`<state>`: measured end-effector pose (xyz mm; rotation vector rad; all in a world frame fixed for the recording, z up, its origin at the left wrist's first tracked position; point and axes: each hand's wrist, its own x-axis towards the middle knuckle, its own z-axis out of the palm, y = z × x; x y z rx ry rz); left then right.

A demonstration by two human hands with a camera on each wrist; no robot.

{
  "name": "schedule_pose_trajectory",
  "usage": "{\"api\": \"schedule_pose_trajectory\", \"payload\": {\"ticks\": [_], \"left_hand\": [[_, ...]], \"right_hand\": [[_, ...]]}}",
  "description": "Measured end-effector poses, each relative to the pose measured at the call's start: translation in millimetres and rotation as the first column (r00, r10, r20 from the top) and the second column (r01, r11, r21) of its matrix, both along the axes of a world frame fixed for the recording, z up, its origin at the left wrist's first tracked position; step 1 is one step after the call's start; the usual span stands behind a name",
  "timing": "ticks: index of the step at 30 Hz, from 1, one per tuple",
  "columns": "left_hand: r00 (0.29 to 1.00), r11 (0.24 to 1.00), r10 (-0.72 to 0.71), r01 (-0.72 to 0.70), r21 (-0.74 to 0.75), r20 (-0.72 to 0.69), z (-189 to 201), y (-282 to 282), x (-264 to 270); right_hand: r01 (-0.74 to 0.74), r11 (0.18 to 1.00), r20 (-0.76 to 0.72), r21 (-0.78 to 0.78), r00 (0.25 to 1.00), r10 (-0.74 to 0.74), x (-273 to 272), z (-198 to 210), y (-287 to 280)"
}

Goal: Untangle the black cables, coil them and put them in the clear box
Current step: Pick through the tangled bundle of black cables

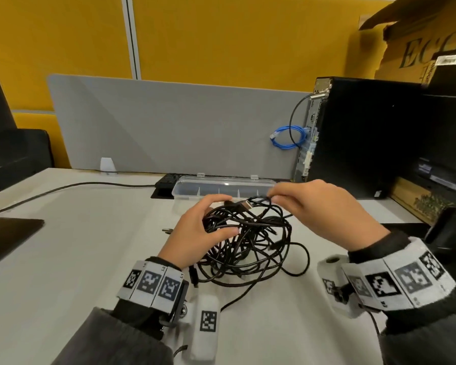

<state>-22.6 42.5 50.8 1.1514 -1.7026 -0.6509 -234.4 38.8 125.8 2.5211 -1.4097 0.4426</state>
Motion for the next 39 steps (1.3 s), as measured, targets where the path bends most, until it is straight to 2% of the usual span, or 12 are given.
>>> {"api": "schedule_pose_trajectory", "payload": {"ticks": [2, 5, 8, 10, 12, 14, 17, 20, 26, 31, 36, 39], "left_hand": [[1.0, 1.0, -0.004, 0.004, -0.012, 0.024, -1.0, -0.2, -1.7], [1.0, 1.0, 0.005, -0.005, 0.018, -0.023, -0.4, 0.1, -1.1], [0.997, 0.998, -0.002, 0.007, 0.059, -0.08, 0.6, -0.7, 1.0], [0.998, 0.997, 0.0, 0.005, 0.077, -0.063, -1.0, -2.2, 1.6], [0.998, 0.995, 0.033, -0.028, 0.098, -0.052, -3.4, -3.4, 3.2], [0.997, 0.994, 0.047, -0.04, 0.105, -0.064, -4.4, -3.7, 3.7], [0.999, 0.996, 0.02, -0.016, 0.092, -0.049, -3.9, -3.2, 1.3], [0.994, 0.993, 0.009, 0.004, 0.116, -0.107, -2.9, -3.1, 3.4], [0.987, 0.95, -0.144, 0.16, 0.269, -0.077, 2.1, 2.6, 5.8], [0.986, 0.942, -0.113, 0.145, 0.304, -0.121, 4.5, 3.9, 8.0], [0.964, 0.936, -0.123, 0.191, 0.296, -0.235, 0.4, 0.5, 10.8], [0.966, 0.947, -0.085, 0.154, 0.283, -0.244, -4.1, -3.9, 11.6]], "right_hand": [[0.004, 1.0, -0.137, -0.004, 0.991, -0.004, 4.2, 7.9, 0.7], [-0.125, 0.992, 0.334, -0.005, 0.935, 0.12, 5.5, 2.9, -10.5], [-0.06, 0.998, 0.885, -0.025, 0.462, 0.05, 7.2, -20.3, -20.6], [-0.024, 0.998, 0.947, 0.05, 0.318, -0.04, 9.7, -34.1, -24.0], [0.047, 0.998, 0.826, 0.042, 0.56, -0.061, 10.8, -41.0, -26.8], [0.212, 0.955, 0.412, -0.206, 0.905, -0.112, 8.4, -40.5, -26.2], [0.025, 0.925, -0.06, -0.38, 0.997, -0.051, 14.4, -33.5, -23.8], [-0.173, 0.975, -0.189, -0.141, 0.971, 0.145, 19.5, -24.9, -18.4], [-0.26, 0.966, 0.341, 0.005, 0.908, 0.243, -5.9, -20.6, -21.3], [-0.241, 0.963, 0.747, 0.121, 0.661, 0.071, -0.2, -38.4, -19.9], [-0.222, 0.935, 0.903, 0.276, 0.393, -0.173, 2.4, -50.3, -24.8], [-0.312, 0.86, 0.878, 0.405, 0.394, -0.27, 0.2, -54.5, -27.6]]}}
